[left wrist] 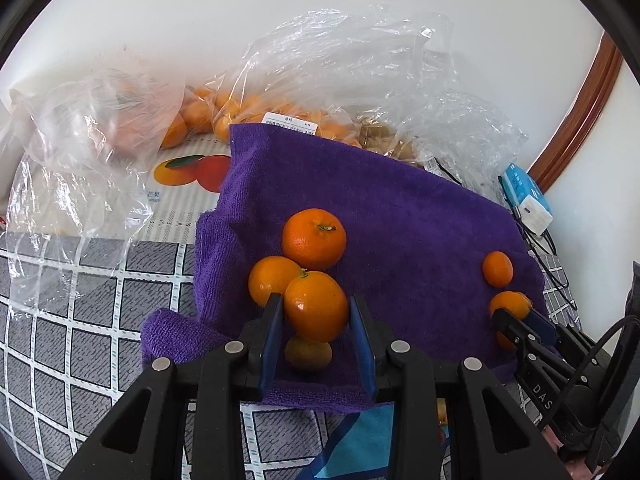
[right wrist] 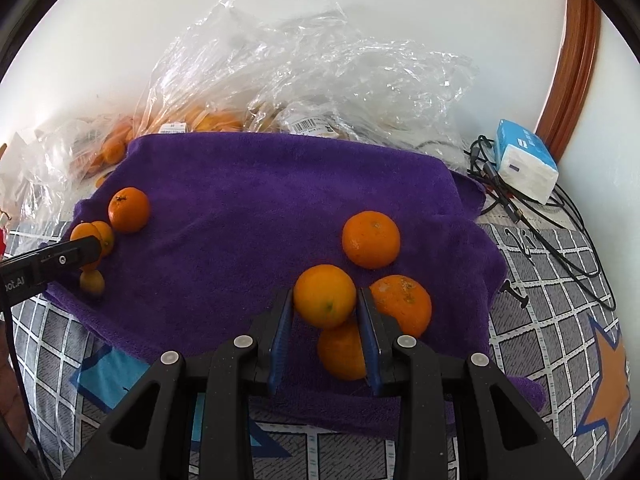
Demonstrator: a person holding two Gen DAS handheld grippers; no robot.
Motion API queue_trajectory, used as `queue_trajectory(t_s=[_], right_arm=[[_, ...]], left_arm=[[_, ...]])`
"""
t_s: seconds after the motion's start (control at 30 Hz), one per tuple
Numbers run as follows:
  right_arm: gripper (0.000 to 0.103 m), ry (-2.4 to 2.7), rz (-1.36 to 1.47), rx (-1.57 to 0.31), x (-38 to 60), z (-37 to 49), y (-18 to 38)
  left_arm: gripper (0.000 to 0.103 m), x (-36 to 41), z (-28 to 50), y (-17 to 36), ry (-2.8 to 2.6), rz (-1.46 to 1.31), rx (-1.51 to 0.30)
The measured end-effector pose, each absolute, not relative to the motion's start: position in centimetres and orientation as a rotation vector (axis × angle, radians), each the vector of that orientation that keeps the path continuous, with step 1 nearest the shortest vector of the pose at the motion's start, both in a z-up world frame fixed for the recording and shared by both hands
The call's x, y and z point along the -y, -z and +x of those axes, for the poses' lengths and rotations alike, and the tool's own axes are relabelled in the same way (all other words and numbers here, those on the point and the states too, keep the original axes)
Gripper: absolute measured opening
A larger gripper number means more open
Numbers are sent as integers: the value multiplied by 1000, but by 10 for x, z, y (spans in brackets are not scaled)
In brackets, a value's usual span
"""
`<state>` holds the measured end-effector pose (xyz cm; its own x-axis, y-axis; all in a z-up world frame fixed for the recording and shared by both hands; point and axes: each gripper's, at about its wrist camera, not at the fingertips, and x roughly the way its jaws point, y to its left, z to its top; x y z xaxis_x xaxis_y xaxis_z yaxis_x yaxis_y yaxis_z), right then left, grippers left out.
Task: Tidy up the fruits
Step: 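Carry both oranges onto the purple towel and open both grippers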
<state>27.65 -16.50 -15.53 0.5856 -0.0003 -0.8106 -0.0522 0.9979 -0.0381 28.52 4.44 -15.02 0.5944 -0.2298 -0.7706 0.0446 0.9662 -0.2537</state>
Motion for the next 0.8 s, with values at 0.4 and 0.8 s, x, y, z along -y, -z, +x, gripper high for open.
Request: queue_trajectory(t_s=[0.4,0.8], right_arm=[[32,-48,-28,-944,168,282,158],[48,-31,2,-942,179,260,138]], left_arm=[[31,-44,287,155,170,-236,-934],[45,-41,278,139,164,-230,-925]])
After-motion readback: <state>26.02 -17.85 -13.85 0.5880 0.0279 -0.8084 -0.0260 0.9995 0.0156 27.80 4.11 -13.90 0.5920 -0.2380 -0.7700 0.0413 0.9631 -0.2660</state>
